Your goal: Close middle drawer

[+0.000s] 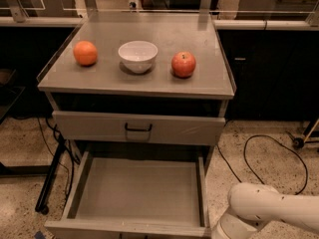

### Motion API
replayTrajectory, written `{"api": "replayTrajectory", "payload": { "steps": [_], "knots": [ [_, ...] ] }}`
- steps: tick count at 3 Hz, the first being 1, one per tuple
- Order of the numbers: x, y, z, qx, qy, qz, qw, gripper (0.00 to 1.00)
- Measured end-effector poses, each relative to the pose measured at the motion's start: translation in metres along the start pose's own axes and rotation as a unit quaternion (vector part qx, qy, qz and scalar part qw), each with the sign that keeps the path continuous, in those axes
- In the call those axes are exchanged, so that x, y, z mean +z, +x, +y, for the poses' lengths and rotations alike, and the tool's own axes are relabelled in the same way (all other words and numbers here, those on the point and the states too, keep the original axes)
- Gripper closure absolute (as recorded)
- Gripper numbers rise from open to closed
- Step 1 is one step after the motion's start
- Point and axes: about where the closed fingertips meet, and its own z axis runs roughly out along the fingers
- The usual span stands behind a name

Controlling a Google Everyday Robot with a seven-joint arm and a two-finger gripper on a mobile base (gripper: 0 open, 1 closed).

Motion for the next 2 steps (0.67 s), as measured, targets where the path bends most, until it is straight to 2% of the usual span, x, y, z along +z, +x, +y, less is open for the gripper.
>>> {"api": "replayTrajectory", "payload": {
  "steps": [1,2],
  "knots": [
    [0.016,-0.016,-0.016,0.025,-0.002,-0.029,0.9993,1.0],
    [0.019,-0.034,-0.036,0.039,0.009,-0.053,0.9978,1.0]
  ]
}}
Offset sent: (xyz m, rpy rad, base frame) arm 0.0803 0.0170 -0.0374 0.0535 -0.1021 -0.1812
